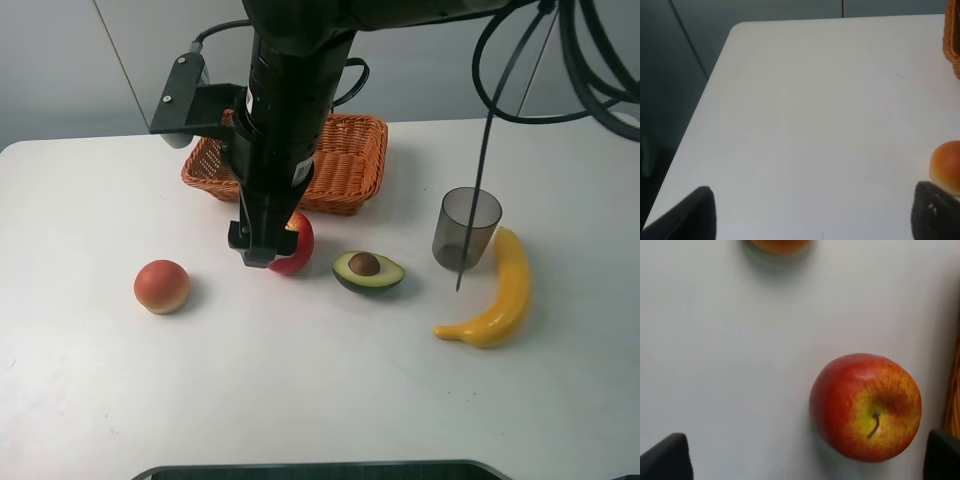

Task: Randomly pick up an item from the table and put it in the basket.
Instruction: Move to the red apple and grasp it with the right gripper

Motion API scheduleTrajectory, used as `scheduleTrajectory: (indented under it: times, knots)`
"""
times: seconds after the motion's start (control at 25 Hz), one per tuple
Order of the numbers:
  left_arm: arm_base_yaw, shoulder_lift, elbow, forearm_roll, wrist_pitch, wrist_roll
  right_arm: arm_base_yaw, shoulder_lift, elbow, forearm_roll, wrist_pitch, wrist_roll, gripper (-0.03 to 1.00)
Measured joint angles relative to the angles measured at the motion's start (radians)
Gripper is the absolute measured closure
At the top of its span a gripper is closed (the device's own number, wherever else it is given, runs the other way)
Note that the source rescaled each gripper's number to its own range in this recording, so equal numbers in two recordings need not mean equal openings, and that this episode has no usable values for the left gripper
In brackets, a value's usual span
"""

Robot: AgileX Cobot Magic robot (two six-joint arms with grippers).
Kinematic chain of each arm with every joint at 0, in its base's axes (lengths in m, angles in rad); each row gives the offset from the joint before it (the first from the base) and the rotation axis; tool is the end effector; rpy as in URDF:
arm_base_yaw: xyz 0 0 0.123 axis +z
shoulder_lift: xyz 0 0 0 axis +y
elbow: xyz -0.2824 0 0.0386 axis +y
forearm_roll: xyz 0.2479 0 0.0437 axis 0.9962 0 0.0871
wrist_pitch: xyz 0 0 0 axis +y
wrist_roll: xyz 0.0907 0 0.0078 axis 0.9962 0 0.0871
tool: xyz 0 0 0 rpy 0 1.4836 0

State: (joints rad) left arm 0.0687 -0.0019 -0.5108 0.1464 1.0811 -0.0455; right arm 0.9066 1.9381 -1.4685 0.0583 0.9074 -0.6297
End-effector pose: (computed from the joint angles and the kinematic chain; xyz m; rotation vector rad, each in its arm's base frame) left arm -0.0085 0.0112 0.2792 -0.1266 2.0446 0.1898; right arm 0.2454 0.3203 0.2121 -1.9619 2.0914 0.1284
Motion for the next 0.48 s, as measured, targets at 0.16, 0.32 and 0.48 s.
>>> scheduleTrajectory:
  times: [0.16,0.32,0.48]
  knots:
    - [0.0,0.0,0.0,0.0,0.0,0.0,-0.038,0.036,-0.017,0.064,0.042,0.076,-0.03]
    - [0.0,0.0,0.0,0.0,0.0,0.0,-0.071,0.042,-0.022,0.115,0.042,0.334,-0.03]
    - [0.0,0.0,0.0,0.0,0.0,0.0,-0.085,0.042,-0.022,0.097,0.04,0.568,-0.03]
